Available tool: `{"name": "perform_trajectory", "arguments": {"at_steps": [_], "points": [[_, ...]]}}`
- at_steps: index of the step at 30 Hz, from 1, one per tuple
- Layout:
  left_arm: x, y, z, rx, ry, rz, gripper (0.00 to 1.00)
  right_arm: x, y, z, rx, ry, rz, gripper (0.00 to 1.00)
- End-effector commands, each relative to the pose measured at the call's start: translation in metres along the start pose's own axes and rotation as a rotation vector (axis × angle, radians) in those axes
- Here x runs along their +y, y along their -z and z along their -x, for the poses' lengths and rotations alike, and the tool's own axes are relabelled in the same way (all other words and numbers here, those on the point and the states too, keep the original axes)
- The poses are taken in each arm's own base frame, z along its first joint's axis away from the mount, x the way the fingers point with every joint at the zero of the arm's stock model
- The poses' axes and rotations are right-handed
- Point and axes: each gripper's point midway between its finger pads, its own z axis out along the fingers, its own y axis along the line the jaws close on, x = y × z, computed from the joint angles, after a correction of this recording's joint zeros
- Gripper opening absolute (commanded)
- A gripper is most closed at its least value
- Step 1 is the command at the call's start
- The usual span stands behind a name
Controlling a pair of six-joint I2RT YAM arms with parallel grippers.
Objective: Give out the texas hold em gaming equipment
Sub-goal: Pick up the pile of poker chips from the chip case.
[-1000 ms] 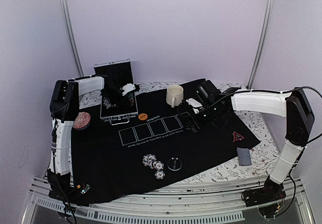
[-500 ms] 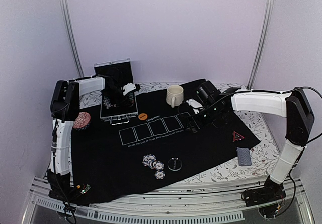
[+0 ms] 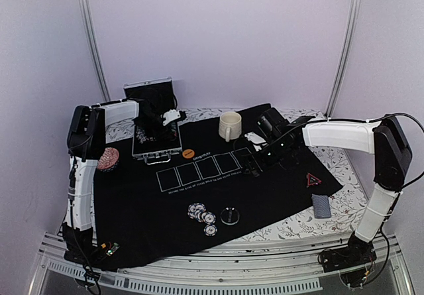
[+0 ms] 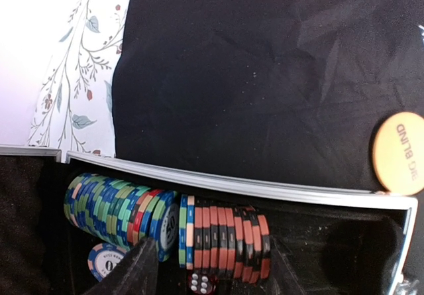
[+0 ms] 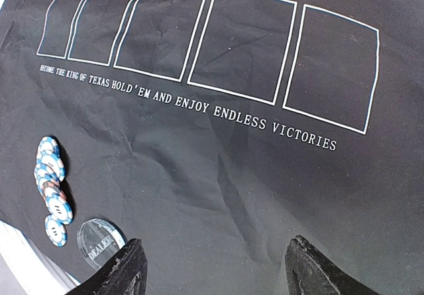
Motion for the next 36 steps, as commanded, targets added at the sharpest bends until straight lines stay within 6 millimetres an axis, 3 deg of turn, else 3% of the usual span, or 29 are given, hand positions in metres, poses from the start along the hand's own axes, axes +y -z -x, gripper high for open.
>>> {"name": "perform_trajectory", "arguments": {"at_steps": [1, 12, 15, 18, 24, 36], "points": [[-0.058, -0.022, -0.019, 0.046, -0.002, -0.186, 0.55, 0.000, 0.002, 0.005, -0.001, 0.003, 0.008, 0.74], [-0.053, -0.028, -0.013, 0.028, -0.007, -0.176, 0.57, 0.000, 0.000, 0.002, 0.013, -0.001, 0.012, 0.74], [-0.037, -0.040, -0.022, 0.075, 0.005, -0.099, 0.59, 0.000, 0.000, 0.002, 0.014, -0.002, 0.009, 0.74], [-0.034, -0.048, -0.030, 0.113, 0.011, -0.074, 0.57, 0.000, 0.001, 0.002, 0.014, -0.003, 0.009, 0.75], [-0.050, -0.045, -0.041, 0.141, -0.014, -0.124, 0.55, 0.000, -0.001, 0.002, 0.018, -0.007, 0.013, 0.74], [-0.035, -0.029, -0.073, 0.242, 0.006, -0.078, 0.52, 0.002, 0.001, 0.002, 0.023, -0.010, 0.021, 0.75]]}}
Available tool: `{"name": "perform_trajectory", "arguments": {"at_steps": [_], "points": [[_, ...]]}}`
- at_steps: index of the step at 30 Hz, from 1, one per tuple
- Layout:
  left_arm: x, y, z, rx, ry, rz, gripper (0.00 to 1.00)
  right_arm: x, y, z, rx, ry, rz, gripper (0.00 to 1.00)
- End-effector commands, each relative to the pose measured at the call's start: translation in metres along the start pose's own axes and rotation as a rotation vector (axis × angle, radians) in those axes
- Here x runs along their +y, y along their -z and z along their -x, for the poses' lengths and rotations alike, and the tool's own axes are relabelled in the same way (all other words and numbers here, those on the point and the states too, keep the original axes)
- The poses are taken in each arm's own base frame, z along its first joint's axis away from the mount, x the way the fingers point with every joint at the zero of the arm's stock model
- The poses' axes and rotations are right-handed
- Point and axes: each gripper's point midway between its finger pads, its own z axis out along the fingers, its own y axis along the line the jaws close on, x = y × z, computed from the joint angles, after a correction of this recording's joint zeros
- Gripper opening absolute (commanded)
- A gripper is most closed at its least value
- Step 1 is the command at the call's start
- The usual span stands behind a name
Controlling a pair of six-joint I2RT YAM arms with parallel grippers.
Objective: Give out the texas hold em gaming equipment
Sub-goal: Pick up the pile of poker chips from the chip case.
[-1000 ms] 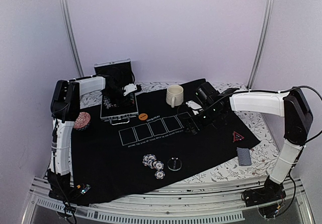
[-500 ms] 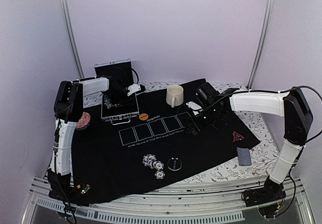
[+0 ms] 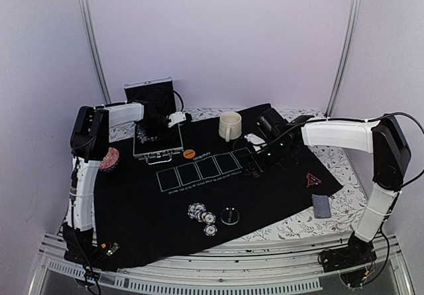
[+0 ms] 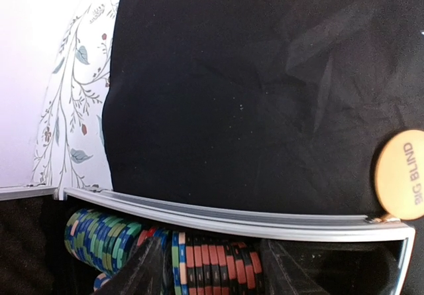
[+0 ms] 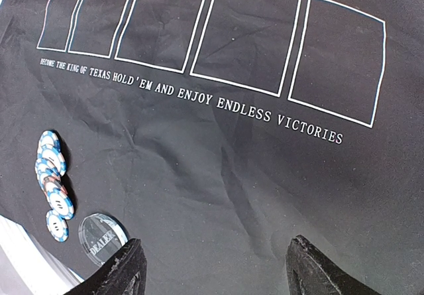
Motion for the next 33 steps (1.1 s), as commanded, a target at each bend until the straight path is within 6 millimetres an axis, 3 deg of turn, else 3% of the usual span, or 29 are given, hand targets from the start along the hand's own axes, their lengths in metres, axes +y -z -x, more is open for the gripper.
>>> {"name": "perform_trajectory", "arguments": {"at_steps": [1, 10, 20, 25, 33], "points": [[-0.041, -0.013, -0.076, 0.227, 0.078, -0.125, 0.52, 0.000, 0.002, 0.005, -0.004, -0.007, 0.011, 0.75], [-0.032, 0.010, -0.073, 0.164, 0.110, -0.151, 0.54, 0.000, -0.001, 0.000, 0.007, -0.005, 0.013, 0.75], [-0.028, -0.001, -0.088, 0.214, 0.089, -0.117, 0.54, 0.001, -0.004, -0.003, 0.018, -0.016, 0.022, 0.75], [-0.022, -0.015, -0.091, 0.246, 0.069, -0.066, 0.49, 0.001, -0.003, -0.001, 0.018, -0.019, 0.023, 0.75], [-0.028, -0.020, -0.076, 0.187, 0.067, -0.093, 0.49, 0.002, -0.005, -0.005, 0.031, -0.031, 0.029, 0.76]]}}
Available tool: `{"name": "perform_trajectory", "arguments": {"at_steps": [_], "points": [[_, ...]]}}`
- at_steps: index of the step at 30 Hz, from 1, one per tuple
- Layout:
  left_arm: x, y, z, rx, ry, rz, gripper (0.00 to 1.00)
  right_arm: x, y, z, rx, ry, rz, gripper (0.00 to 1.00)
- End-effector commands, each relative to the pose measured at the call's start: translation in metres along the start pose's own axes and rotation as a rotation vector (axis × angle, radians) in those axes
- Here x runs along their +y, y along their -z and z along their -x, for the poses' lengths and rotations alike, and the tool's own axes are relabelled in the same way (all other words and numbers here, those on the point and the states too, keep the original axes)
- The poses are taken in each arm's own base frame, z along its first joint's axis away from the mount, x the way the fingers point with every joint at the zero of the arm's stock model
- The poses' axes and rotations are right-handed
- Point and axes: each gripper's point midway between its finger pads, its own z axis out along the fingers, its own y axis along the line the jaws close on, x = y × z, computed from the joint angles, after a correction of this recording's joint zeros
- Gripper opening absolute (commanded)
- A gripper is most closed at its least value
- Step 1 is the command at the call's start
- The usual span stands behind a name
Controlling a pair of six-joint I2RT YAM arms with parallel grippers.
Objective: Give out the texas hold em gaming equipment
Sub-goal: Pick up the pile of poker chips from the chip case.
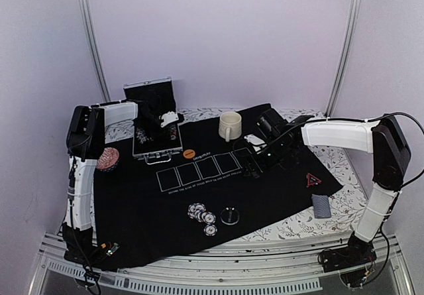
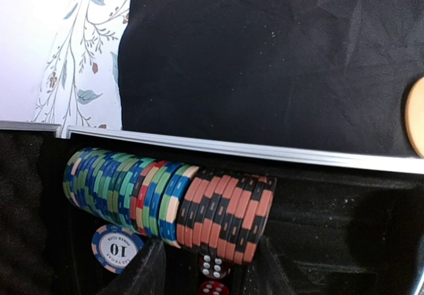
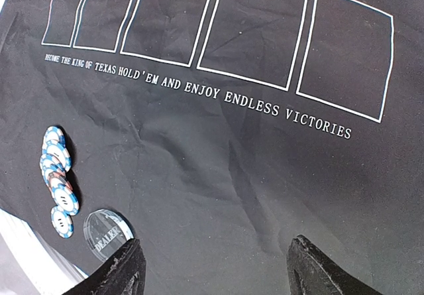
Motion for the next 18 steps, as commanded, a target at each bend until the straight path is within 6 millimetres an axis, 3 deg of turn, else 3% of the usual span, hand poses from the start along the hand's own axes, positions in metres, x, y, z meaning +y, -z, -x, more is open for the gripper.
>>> {"name": "perform_trajectory", "arguments": {"at_steps": [1, 7, 18], "points": [[-0.039, -0.034, -0.037, 0.106, 0.022, -0.115, 0.50, -0.002, -0.006, -0.002, 0.018, -0.023, 0.008, 0.76], [-0.042, -0.025, -0.011, 0.011, 0.031, -0.163, 0.50, -0.001, -0.007, -0.001, 0.017, -0.023, 0.014, 0.76], [-0.041, -0.008, 0.004, -0.073, 0.041, -0.207, 0.51, -0.003, -0.009, -0.009, 0.030, -0.026, 0.008, 0.76]]}}
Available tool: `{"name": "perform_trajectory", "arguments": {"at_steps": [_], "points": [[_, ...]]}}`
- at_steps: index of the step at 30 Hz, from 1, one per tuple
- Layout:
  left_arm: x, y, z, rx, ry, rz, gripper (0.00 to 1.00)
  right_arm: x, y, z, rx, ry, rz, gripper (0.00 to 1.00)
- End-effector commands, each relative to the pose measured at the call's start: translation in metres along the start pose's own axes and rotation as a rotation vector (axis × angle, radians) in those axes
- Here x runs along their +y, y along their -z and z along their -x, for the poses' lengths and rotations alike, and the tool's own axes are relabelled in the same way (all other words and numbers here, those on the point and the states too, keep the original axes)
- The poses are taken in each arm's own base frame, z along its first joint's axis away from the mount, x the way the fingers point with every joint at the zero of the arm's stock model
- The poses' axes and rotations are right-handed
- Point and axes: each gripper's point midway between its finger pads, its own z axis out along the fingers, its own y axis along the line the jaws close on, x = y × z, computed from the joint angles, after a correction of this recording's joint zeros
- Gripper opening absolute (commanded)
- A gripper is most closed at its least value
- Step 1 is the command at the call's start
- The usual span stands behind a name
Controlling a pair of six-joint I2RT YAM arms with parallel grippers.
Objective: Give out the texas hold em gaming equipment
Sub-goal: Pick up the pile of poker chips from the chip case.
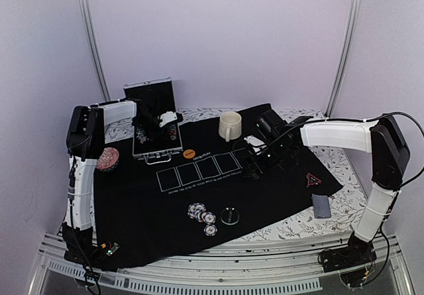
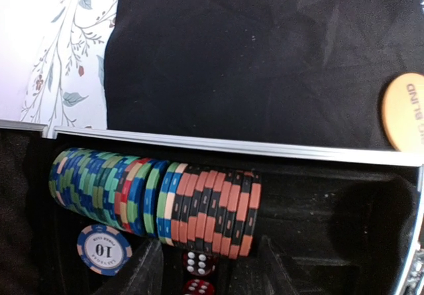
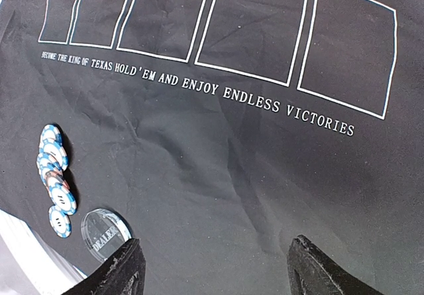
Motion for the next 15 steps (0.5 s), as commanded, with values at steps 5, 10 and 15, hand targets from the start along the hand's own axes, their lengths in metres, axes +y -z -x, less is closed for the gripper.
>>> {"name": "perform_trajectory", "arguments": {"at_steps": [5, 10, 15], "points": [[-0.016, -0.003, 0.000, -0.080, 0.041, -0.124, 0.57, -0.003, -0.005, -0.008, 0.014, -0.020, 0.008, 0.76], [-0.015, -0.011, 0.005, -0.093, 0.022, -0.113, 0.64, -0.003, -0.006, -0.011, 0.023, -0.021, 0.008, 0.77], [-0.005, -0.027, 0.002, -0.033, -0.009, -0.015, 0.61, -0.002, -0.005, -0.011, 0.021, -0.025, 0.011, 0.77]]}}
